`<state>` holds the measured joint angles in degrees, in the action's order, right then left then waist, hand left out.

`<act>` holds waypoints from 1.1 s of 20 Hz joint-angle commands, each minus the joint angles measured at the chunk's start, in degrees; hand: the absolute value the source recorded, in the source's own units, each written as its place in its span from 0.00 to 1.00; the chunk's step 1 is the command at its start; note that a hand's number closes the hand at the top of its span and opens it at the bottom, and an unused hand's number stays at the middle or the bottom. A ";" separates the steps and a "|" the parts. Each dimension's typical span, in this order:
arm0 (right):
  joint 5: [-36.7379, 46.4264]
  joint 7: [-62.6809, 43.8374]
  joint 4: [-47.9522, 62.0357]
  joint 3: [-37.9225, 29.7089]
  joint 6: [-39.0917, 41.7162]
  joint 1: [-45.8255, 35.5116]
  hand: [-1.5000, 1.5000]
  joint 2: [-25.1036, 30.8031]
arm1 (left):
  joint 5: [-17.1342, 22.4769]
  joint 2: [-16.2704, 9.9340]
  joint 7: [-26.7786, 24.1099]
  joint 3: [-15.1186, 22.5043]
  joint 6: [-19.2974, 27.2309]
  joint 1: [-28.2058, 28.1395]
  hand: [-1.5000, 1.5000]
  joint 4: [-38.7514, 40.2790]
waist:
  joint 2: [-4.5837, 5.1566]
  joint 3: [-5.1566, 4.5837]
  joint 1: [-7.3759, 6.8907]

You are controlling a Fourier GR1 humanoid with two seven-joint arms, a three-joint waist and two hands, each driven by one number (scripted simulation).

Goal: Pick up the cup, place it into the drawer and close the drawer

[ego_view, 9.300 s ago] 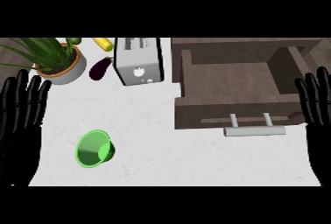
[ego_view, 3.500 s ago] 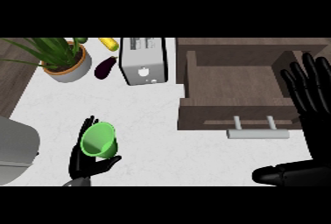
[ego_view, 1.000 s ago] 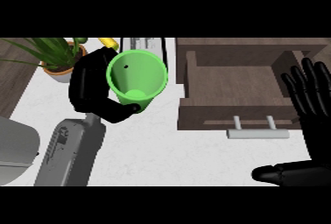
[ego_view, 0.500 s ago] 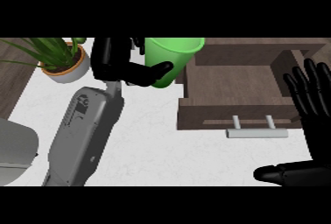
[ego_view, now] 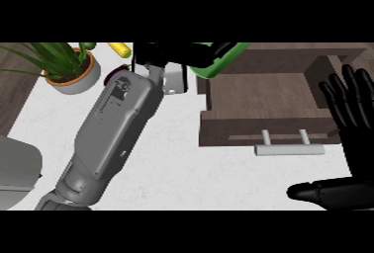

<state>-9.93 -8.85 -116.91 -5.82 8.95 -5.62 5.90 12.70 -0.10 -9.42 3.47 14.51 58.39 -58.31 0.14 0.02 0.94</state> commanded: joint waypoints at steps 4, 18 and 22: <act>-1.60 -1.95 -3.23 0.09 0.65 0.48 0.00 0.54 | 4.48 0.10 -6.34 2.63 2.61 5.46 1.00 14.29 | 0.16 0.00 0.80; 0.05 -0.97 -1.24 2.56 0.51 -1.27 0.00 -0.65 | 17.99 0.10 -12.01 17.58 9.47 14.87 1.00 30.87 | 0.67 0.03 3.77; 0.52 -0.07 0.55 2.55 1.16 -2.53 0.00 -0.09 | 19.18 0.10 -12.34 19.54 9.28 16.69 1.00 34.94 | 1.03 0.04 4.24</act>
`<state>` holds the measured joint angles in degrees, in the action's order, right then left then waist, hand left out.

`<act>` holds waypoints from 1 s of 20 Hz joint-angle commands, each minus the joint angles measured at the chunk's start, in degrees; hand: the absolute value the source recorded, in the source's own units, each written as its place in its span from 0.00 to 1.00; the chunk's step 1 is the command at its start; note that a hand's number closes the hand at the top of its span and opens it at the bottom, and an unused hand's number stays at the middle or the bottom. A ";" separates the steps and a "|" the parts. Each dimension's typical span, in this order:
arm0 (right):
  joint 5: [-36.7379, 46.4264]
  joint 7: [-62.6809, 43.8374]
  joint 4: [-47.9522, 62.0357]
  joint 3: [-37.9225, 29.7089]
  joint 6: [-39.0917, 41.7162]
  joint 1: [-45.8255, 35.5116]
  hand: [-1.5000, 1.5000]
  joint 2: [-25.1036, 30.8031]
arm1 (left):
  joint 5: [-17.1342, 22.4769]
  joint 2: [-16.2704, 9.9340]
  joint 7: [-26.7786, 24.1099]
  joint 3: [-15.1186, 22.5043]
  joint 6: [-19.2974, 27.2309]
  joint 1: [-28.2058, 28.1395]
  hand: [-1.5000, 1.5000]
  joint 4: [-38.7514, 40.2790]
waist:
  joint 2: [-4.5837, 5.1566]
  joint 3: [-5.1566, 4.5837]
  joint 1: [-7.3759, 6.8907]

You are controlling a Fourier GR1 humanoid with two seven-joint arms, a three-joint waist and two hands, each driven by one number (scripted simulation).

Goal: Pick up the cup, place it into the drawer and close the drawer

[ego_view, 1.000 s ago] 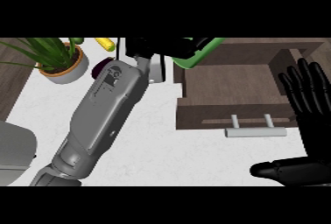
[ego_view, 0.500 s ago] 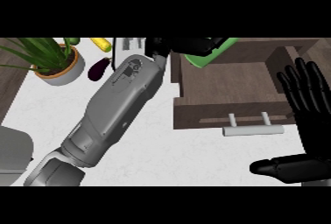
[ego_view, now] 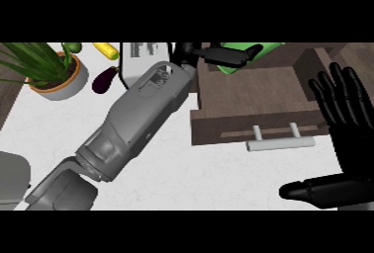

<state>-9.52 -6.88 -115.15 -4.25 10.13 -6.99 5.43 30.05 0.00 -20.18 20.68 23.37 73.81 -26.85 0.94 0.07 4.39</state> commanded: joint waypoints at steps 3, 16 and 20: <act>0.14 0.28 -0.61 1.27 0.34 0.80 0.00 -0.64 | 2.95 0.00 -1.72 5.69 0.81 1.03 1.00 3.60 | 0.24 0.02 1.07; -1.49 0.51 -1.51 1.50 0.59 -0.07 0.00 -1.30 | 7.21 0.00 0.56 14.11 4.46 1.12 0.00 1.90 | 0.41 0.00 2.05; -4.94 1.20 1.37 0.10 2.50 -0.65 0.00 -0.89 | 11.46 0.00 -2.54 10.71 2.69 2.08 0.00 1.51 | 0.51 0.01 1.30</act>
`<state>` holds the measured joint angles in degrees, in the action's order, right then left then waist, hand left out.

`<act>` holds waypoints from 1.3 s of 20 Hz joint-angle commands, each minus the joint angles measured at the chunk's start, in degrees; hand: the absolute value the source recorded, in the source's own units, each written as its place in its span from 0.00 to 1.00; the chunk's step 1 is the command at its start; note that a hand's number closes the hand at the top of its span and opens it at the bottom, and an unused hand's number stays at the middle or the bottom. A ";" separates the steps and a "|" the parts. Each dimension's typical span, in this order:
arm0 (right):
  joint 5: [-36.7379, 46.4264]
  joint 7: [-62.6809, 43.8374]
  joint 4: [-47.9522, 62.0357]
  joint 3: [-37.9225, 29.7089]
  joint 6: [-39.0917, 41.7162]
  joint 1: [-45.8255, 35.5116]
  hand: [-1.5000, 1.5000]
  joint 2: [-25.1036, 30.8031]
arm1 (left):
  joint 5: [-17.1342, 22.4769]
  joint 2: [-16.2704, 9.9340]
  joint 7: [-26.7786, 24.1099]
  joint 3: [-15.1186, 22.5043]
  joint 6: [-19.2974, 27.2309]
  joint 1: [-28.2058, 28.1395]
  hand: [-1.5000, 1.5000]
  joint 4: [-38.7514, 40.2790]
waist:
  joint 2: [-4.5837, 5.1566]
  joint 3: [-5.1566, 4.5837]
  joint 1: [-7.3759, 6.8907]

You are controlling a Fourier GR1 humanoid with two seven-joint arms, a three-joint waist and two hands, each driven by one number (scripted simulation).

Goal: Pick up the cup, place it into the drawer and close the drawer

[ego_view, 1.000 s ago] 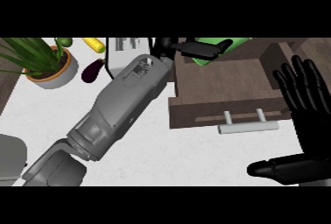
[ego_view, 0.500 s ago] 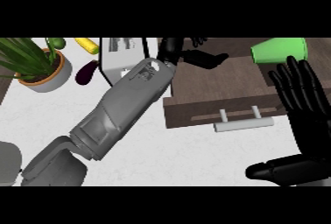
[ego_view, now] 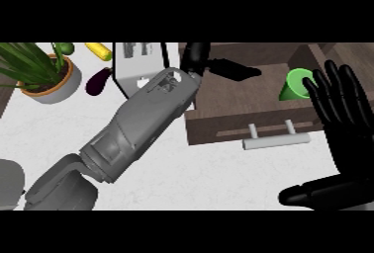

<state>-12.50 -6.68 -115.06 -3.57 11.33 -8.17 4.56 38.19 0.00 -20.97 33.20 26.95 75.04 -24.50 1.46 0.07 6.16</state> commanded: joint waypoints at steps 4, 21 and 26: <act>-3.75 -0.53 2.51 -2.09 1.46 -1.33 0.00 1.01 | 6.49 0.00 -6.08 -3.85 -2.75 1.07 0.00 -4.61 | -0.51 -0.02 -2.51; 4.91 0.06 -3.93 -1.25 11.28 6.44 1.00 10.72 | 7.50 -11.68 -0.21 -9.29 -1.64 -19.21 0.00 -28.58 | -2.10 -0.08 -8.09; 9.82 -0.66 -5.05 0.63 11.22 8.53 1.00 11.43 | 8.18 -18.96 1.18 -9.81 -3.54 -32.45 0.00 -41.26 | -2.09 -0.08 -8.21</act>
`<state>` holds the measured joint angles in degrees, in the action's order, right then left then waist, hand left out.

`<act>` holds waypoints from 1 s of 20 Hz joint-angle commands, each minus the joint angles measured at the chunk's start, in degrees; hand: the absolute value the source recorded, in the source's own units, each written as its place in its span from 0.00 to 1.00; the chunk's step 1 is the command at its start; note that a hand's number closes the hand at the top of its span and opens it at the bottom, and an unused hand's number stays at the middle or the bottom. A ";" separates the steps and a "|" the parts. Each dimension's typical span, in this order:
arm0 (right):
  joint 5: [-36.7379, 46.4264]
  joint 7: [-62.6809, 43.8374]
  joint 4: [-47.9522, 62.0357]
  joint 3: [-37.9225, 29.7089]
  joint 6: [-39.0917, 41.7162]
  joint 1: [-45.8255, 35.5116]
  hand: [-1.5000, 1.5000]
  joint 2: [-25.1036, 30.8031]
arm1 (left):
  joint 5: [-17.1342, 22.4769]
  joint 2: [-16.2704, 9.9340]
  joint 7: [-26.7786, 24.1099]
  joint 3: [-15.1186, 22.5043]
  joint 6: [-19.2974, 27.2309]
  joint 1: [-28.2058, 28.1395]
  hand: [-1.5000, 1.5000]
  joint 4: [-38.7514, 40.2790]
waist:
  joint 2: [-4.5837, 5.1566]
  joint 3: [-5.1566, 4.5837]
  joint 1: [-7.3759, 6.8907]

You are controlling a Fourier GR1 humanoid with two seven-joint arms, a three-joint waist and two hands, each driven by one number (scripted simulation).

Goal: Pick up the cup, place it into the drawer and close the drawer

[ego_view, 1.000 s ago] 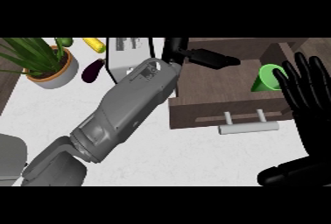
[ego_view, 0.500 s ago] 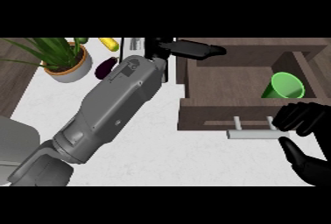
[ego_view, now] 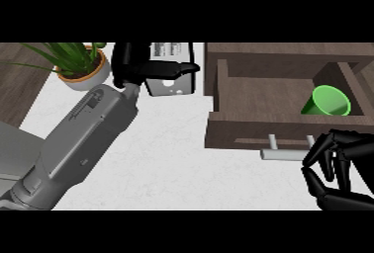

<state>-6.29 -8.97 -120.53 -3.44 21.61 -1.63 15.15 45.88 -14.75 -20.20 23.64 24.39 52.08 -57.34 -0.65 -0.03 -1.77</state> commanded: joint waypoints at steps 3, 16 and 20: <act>4.61 1.07 4.12 -0.54 0.16 -0.14 1.00 0.93 | 0.84 -9.47 2.79 -1.21 -1.75 -16.23 0.00 -17.03 | 0.18 0.02 -0.40; 38.66 15.50 17.39 14.39 -4.91 -3.73 1.00 5.41 | 2.80 -15.91 0.56 -6.76 -11.23 -35.14 0.00 -29.02 | 0.63 0.04 0.11; 45.78 20.11 28.57 17.50 -12.29 -6.54 1.00 1.84 | 3.35 -18.31 0.43 -9.91 -14.72 -40.31 0.00 -30.56 | 0.65 0.07 0.36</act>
<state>32.84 6.57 -100.21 11.42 14.64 -6.41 18.88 48.64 -31.21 -20.05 15.59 11.72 17.61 -83.72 0.04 0.00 -1.51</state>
